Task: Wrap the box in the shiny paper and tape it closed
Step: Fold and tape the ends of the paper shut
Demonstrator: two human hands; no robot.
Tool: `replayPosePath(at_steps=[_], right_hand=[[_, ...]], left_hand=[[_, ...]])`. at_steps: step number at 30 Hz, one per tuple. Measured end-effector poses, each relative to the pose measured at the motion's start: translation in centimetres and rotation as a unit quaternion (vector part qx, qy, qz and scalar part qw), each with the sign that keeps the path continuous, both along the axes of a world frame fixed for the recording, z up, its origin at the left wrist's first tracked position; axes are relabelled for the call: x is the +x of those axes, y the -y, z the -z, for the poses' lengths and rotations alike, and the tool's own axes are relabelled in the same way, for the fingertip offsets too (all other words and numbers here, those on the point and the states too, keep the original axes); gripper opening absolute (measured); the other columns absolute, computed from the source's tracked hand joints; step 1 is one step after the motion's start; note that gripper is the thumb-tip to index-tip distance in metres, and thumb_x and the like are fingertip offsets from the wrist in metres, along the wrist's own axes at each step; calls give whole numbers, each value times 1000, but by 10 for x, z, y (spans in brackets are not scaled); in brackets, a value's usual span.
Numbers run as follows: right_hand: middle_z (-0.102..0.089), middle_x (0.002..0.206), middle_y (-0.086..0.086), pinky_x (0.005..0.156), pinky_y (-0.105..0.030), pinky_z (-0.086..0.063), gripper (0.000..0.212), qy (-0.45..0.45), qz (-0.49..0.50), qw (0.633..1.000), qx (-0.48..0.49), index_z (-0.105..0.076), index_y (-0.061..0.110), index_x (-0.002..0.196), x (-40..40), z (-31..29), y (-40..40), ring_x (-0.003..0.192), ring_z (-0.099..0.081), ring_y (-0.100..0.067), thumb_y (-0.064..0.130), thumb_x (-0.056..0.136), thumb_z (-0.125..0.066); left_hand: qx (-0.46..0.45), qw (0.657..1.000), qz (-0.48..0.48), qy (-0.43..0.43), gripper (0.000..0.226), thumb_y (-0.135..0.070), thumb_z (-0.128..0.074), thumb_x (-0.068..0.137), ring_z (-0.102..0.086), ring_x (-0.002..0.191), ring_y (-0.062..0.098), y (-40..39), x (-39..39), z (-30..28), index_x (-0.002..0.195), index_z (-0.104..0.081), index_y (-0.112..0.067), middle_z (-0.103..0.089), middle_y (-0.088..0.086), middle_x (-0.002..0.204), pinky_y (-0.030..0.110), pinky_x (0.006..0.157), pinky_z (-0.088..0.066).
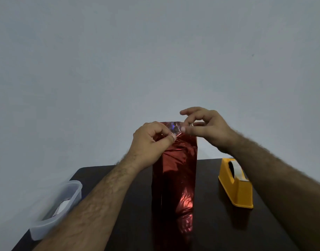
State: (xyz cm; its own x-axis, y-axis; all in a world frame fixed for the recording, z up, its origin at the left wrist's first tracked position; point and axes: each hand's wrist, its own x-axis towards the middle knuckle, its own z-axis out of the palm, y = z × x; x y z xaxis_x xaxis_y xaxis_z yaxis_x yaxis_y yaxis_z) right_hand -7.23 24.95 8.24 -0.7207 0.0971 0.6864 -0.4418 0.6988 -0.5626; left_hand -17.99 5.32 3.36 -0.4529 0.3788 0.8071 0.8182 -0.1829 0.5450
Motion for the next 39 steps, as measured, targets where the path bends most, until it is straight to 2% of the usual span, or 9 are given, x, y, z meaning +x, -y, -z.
replayPosePath(at_steps=[3,6,9,12,16,20,29,33,39], right_hand=[[-72,125,7,104,-43,-50,36,-108,28,971,-209,-76,21,111,-14,32,2,121,-64,-7,47,87,-70],[-70,131,7,111,-50,-50,46,-80,41,941,-327,-67,25,123,-29,67,-5,126,-64,-14,56,95,-50],[-77,121,2,105,-50,-54,43,-35,-26,917,-396,-67,20,123,-39,84,-5,117,-71,-23,51,98,-53],[-76,121,-8,105,-53,-53,41,-36,-71,913,-400,-68,12,123,-49,91,5,116,-71,-31,44,99,-58],[-70,127,-25,111,-57,-49,31,-59,-124,903,-408,-61,-2,126,-59,97,11,124,-65,-42,21,110,-47],[-74,109,-15,94,-46,-55,29,-68,-110,908,-399,-68,2,116,-59,96,9,102,-70,-28,19,110,-45],[-72,103,-13,89,-45,-49,26,39,-148,943,-296,-76,7,100,-58,88,-9,101,-67,-30,20,98,-53],[-76,109,-16,81,-31,-56,24,35,-138,949,-280,-77,5,108,-48,87,-5,100,-72,-23,7,98,-55],[-77,113,-16,83,-30,-56,25,32,-136,951,-275,-74,7,119,-44,89,-3,103,-73,-24,6,101,-56]], left_hand=[[11,998,31,51,14,-24,-78,94,-67,87,25,3,3,-1,85,-76,-14,-72,15,92,22,76,-52],[-21,999,8,32,28,-55,-85,77,-67,109,8,5,2,2,93,-80,-32,-75,-6,102,29,98,-52],[-50,995,-82,-40,37,-68,-82,69,-59,126,9,-2,4,5,99,-78,-47,-72,-22,109,53,110,-45],[-36,994,-97,-45,25,-57,-75,75,-63,115,6,-10,12,3,100,-72,-54,-69,-35,105,58,106,-47],[-23,992,-91,-90,21,-49,-74,81,-64,113,11,-12,10,4,102,-75,-44,-73,-28,102,61,100,-48],[-62,978,-81,-183,10,-45,-79,82,-61,117,18,-7,4,6,90,-81,-39,-73,-20,106,63,96,-45],[-101,941,-85,-311,11,-43,-88,77,-57,110,12,-2,6,4,81,-82,-34,-68,-20,100,51,95,-37],[-118,931,-79,-336,17,-43,-92,74,-58,108,12,1,14,-2,75,-81,-31,-69,-19,98,47,94,-37],[-183,916,-36,-355,19,-48,-93,74,-59,106,9,8,14,-8,73,-81,-32,-67,-18,95,52,94,-40]])
